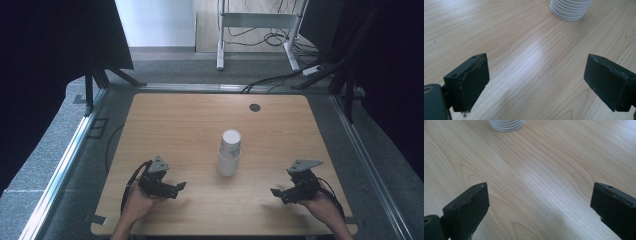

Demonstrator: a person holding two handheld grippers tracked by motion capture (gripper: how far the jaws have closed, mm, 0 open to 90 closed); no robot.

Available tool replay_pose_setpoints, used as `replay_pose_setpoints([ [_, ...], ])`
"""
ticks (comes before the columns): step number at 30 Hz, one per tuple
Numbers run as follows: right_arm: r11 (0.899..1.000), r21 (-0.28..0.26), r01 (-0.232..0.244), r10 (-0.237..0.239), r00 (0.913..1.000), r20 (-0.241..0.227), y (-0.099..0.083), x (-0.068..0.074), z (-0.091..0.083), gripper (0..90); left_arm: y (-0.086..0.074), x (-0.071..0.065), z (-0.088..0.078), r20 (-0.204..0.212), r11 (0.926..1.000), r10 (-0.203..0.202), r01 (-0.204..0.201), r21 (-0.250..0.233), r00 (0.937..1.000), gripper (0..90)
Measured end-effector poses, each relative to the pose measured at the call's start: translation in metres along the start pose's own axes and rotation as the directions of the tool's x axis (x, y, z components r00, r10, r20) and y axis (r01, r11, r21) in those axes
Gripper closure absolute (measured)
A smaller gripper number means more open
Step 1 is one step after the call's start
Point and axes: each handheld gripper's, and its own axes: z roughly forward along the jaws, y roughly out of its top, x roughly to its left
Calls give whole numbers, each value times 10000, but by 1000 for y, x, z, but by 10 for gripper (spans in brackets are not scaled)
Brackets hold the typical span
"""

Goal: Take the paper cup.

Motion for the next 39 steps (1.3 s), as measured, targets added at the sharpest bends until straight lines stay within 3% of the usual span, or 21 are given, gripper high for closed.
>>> replay_pose_setpoints([
  [12,9996,21,296,-295,9989,-362,20,2,-6,40,12,-6,7,372,9998,107,-102,-153,9993,60],
  [20,9990,70,446,-441,9972,-604,32,0,-9,46,21,-17,12,465,9977,659,-652,-162,9967,80],
  [39,9943,545,919,-868,9922,-898,66,5,-14,57,44,-27,26,535,9917,1241,-1222,-390,9908,99],
])
